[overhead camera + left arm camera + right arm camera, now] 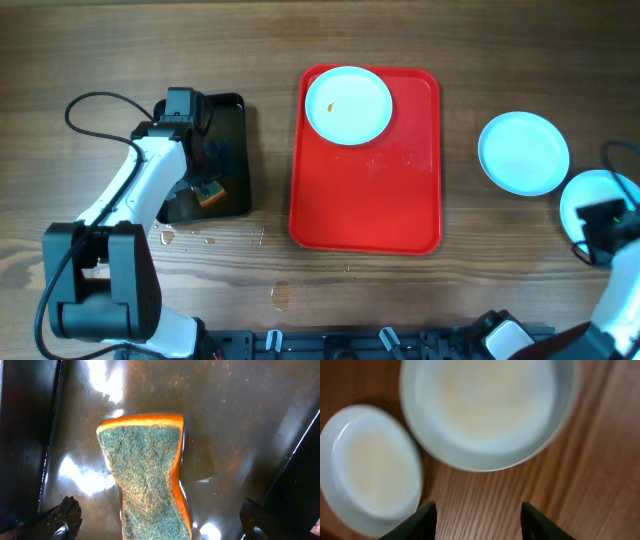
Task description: Clean dirty plates on tray and stack at the side
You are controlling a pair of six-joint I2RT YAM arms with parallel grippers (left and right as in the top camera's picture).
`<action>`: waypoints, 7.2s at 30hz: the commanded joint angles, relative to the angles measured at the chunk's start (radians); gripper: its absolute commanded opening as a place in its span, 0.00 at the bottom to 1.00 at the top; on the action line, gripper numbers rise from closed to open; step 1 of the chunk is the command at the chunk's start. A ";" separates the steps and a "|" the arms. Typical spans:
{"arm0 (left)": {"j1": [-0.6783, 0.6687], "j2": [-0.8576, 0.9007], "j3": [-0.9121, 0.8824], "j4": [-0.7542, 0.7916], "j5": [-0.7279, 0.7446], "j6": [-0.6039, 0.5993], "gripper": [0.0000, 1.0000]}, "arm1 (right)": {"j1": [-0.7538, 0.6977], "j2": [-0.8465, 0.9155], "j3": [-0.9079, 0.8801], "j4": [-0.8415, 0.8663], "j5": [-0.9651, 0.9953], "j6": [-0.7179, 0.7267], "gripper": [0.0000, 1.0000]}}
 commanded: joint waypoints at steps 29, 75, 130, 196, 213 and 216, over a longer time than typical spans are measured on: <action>0.003 -0.013 -0.004 0.003 0.012 0.008 1.00 | -0.141 0.362 -0.042 0.169 0.133 0.069 0.34; 0.003 -0.013 -0.004 0.003 0.012 0.008 1.00 | 0.541 0.147 0.011 0.401 -0.412 -0.147 0.33; 0.003 -0.013 -0.004 -0.084 0.140 -0.003 1.00 | 1.110 0.674 0.315 0.085 0.054 -0.145 0.04; 0.003 -0.019 -0.235 0.274 0.064 0.109 0.04 | 1.110 0.675 0.272 0.102 0.038 -0.114 0.04; -0.319 -0.075 0.252 0.100 0.181 0.044 0.04 | 1.110 0.676 0.272 0.123 0.013 -0.144 0.04; -0.400 -0.011 0.252 0.163 0.181 0.013 0.04 | 1.110 0.676 0.270 0.138 0.016 -0.143 0.04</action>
